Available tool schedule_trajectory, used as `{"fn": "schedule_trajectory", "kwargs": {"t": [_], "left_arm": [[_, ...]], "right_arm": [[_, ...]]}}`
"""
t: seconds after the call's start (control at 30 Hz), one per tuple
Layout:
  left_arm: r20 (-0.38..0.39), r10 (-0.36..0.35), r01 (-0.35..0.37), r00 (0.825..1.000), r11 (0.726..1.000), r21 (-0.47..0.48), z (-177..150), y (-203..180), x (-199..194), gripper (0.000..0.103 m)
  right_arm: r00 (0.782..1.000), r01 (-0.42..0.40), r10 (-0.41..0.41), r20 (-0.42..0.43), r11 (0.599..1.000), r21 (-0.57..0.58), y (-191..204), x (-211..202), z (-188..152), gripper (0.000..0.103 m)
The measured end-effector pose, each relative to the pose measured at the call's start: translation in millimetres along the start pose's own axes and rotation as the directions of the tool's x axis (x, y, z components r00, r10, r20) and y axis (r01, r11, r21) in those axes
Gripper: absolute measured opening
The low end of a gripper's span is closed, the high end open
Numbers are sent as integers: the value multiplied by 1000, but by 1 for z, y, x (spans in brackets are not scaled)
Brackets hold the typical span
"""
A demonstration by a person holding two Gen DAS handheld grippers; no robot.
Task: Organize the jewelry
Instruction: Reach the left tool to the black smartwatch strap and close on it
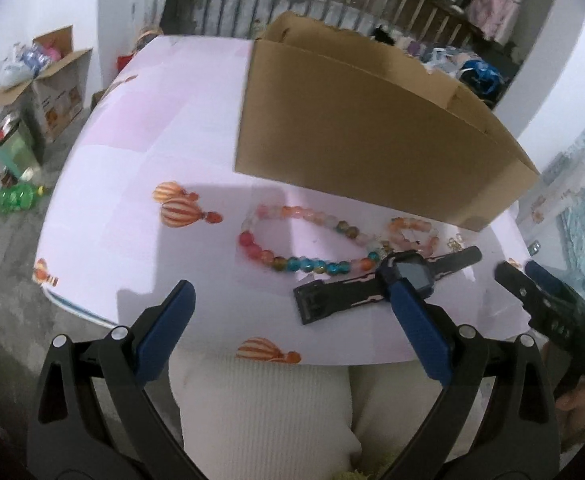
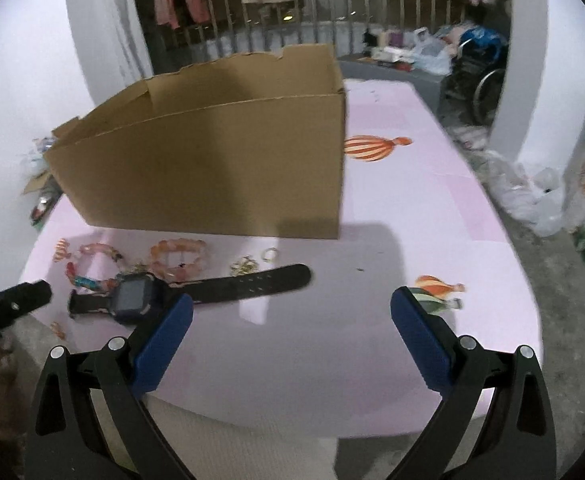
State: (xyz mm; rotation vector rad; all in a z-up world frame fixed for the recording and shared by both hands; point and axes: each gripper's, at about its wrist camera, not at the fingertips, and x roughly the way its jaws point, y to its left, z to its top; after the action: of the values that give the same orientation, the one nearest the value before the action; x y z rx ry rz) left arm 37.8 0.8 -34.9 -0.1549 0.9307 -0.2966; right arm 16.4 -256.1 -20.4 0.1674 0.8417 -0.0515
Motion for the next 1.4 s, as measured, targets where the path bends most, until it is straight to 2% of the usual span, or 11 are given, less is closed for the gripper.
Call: {"fn": "schedule_trajectory", "kwargs": {"t": [0.13,0.2,0.27,0.47,0.67,0.87,1.03,1.07,1.2,1.33,1.4], "left_arm": [[-29,-40,40,999,999,4,1,-1,11,92],[-61,-50,50,997,999,9,3,0,20,70],[-96,-49,50,994,999,12,1,-1,30,61],[-88,-6,11,996,998,59,1,-5,37,44],[-86,-3,10,996,997,74,3,-9,36,43],[-79,-16,19,997,999,45,0,-4,31,43],[-68,-3,5,998,999,33,-1,-3,31,35],[-68,-1,3,998,1000,29,-1,-2,31,30],[-64,4,-3,998,1000,3,1,5,33,13],[-49,4,-3,999,1000,15,1,3,31,11],[-39,1,0,999,1000,30,2,1,27,11]], "right_arm": [[999,-43,43,-34,999,5,-3,14,8,82],[996,-66,67,-58,998,18,-6,23,11,78],[994,-82,84,-71,996,27,-7,29,13,75],[989,-114,114,-92,993,1,-1,43,16,71],[969,-211,214,-124,977,35,6,42,14,70],[931,-311,336,-141,935,169,-3,44,12,58],[907,-367,401,-132,903,222,-3,40,8,57],[907,-369,402,-126,902,223,-3,39,8,56],[905,-376,409,-119,898,228,-4,37,7,40],[901,-386,417,-122,897,214,-3,31,7,24],[901,-392,417,-118,900,190,0,24,8,21]]}}
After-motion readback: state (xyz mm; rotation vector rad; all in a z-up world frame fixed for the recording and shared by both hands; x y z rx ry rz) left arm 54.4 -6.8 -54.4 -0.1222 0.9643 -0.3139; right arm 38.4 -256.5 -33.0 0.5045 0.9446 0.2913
